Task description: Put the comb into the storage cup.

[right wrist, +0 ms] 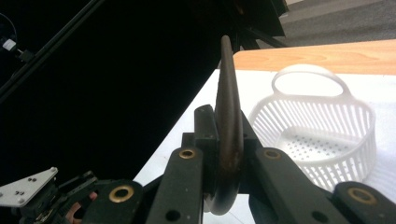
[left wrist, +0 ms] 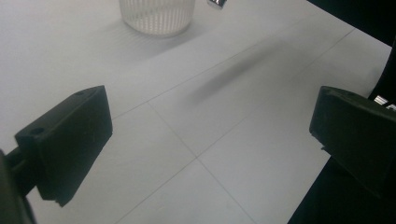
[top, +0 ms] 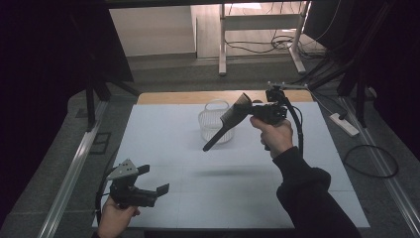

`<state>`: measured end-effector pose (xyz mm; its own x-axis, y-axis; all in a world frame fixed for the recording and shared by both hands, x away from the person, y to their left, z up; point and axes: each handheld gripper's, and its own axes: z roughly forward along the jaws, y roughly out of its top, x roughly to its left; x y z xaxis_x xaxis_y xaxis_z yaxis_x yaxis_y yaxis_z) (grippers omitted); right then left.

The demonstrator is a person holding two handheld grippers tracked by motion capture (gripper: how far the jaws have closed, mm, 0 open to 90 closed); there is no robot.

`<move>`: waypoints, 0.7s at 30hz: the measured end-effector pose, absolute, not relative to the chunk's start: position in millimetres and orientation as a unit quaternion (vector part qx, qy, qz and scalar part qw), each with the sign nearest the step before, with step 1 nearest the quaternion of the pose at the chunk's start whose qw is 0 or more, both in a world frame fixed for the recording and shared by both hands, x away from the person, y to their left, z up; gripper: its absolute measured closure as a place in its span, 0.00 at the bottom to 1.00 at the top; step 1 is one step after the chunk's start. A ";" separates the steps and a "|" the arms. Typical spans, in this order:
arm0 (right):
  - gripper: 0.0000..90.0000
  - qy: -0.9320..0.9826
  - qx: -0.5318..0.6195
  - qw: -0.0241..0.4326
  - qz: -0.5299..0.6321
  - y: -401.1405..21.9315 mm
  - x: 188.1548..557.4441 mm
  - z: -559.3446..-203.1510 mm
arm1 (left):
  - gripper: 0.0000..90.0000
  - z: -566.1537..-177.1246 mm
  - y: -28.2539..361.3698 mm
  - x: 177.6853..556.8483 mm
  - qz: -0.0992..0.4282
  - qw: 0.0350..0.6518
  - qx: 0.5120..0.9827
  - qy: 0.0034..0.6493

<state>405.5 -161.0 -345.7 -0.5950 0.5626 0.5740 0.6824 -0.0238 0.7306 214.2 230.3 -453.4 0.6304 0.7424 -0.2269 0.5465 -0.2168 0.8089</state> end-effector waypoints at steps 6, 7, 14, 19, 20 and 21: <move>0.95 -0.694 -0.450 0.043 -0.561 -162.3 410.6 -339.9 | 0.00 -456.5 241.2 208.3 0.108 0.471 0.765 0.426; 0.95 -0.694 -0.449 0.041 -0.561 -162.6 411.5 -339.1 | 0.00 -456.6 242.6 207.3 0.109 0.471 0.764 0.427; 0.95 -0.689 -0.453 0.033 -0.564 -164.4 417.0 -333.9 | 0.00 -457.2 250.1 199.4 0.121 0.464 0.763 0.434; 0.95 -0.685 -0.459 0.028 -0.565 -165.5 421.9 -329.9 | 0.00 -458.1 255.3 194.4 0.123 0.465 0.759 0.438; 0.95 -0.684 -0.459 0.025 -0.566 -165.6 422.8 -329.2 | 0.00 -458.2 256.2 193.4 0.123 0.467 0.758 0.439; 0.95 -0.683 -0.460 0.024 -0.566 -165.6 423.7 -328.4 | 0.00 -458.3 257.3 192.4 0.124 0.467 0.757 0.439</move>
